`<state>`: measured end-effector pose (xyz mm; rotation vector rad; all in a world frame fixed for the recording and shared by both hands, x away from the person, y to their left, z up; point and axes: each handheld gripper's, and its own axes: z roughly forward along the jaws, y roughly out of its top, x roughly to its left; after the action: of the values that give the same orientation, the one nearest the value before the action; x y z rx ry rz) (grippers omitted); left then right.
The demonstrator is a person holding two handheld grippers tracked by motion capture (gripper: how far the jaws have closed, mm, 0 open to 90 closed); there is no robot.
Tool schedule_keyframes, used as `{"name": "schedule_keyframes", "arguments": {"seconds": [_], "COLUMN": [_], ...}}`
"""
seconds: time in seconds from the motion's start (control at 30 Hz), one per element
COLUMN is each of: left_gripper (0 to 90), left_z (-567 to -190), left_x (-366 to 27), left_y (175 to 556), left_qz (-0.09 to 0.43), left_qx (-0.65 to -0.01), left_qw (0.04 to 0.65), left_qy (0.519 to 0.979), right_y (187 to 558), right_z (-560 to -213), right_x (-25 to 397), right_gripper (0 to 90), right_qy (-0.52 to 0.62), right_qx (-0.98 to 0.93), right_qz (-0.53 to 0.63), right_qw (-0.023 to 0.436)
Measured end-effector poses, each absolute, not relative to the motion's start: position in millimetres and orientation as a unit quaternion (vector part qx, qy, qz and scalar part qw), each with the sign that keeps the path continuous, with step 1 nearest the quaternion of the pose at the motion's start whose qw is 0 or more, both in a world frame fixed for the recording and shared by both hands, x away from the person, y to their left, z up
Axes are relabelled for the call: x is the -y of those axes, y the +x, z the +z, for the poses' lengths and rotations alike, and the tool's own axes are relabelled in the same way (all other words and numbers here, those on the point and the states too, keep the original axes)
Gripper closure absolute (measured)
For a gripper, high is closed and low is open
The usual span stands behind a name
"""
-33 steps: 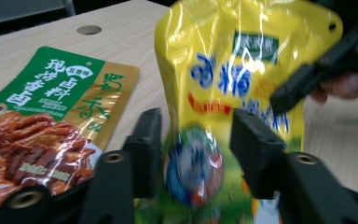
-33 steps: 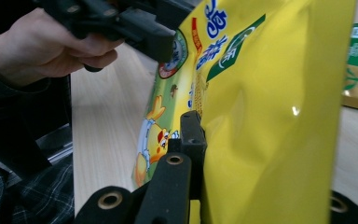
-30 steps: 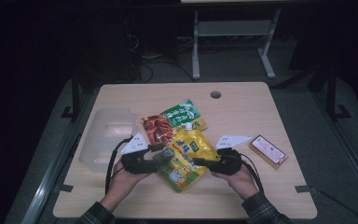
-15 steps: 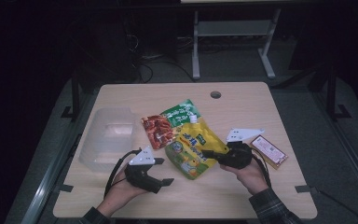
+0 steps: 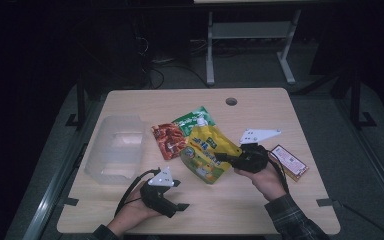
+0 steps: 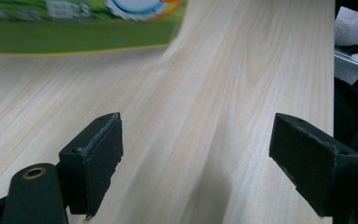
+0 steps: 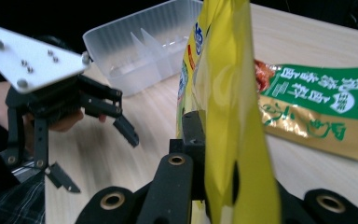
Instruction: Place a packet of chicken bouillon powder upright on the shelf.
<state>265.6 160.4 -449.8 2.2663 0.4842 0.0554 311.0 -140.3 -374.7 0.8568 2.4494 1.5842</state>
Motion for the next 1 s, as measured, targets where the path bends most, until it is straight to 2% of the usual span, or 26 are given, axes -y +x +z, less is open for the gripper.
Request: {"name": "schedule_keyframes", "arguments": {"seconds": [0.47,1.0], "left_gripper": [17.3,17.3], "left_z": [-452,-456], "left_x": [-159,-154], "left_y": [268,267], "left_qz": [0.022,0.015], "left_qx": [-0.18,-0.171], "left_qw": [0.401,0.396], "left_qy": [0.898,0.902], "right_y": [344,360], "right_z": [-347,-330], "right_x": [114,86], "right_gripper": [90.0,90.0], "right_qy": [0.253,0.227], "right_qx": [-0.823,-0.822], "right_qz": [0.507,0.521], "right_qw": [0.05,0.031]}}
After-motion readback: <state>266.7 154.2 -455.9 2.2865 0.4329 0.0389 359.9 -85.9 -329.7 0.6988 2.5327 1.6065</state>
